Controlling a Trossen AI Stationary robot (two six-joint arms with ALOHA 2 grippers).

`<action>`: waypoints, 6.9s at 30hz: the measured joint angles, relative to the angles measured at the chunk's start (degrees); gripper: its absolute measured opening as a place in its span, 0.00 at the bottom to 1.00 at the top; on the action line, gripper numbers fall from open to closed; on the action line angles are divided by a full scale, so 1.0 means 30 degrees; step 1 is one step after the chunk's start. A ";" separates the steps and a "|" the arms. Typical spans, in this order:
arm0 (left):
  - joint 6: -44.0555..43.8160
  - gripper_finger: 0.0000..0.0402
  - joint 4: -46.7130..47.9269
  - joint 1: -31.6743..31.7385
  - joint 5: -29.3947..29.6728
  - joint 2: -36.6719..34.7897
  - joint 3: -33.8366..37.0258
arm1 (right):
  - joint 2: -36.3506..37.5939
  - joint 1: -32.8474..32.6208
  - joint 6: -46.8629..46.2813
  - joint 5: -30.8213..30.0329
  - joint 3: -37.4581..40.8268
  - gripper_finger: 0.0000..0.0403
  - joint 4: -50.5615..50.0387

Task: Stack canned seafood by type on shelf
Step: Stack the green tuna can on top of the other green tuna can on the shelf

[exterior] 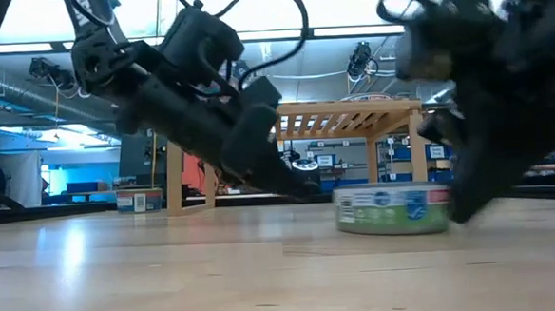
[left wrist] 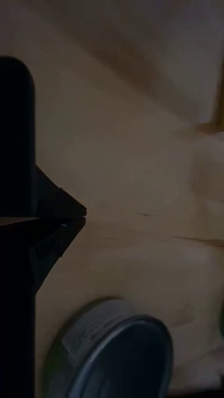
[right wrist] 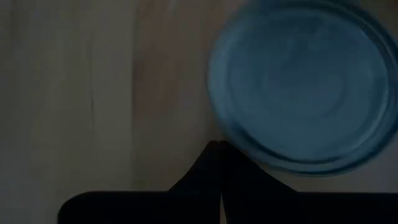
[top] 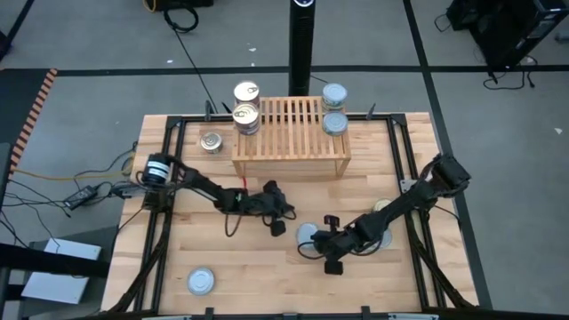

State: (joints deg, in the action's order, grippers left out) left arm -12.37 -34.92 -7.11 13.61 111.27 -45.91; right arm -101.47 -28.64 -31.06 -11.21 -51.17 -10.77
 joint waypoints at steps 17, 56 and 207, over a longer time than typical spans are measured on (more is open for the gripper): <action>0.1553 0.01 -0.0941 -0.0427 0.0576 0.1005 -0.0601 | -0.0547 0.0517 0.1275 -0.0650 0.0026 0.02 0.1662; 0.3332 0.01 -0.0284 -0.0415 0.0933 0.0543 0.0247 | 0.0108 0.1108 0.2963 -0.6386 -0.0011 0.02 0.2855; 0.7027 0.01 0.2979 -0.1180 0.3038 -0.1397 -0.0248 | 0.0155 0.2718 0.6912 -0.5357 -0.1657 0.03 0.2624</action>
State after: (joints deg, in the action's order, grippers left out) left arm 8.71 -25.98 -10.66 22.72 107.08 -46.65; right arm -101.00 -20.49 -10.33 -27.28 -56.14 -2.90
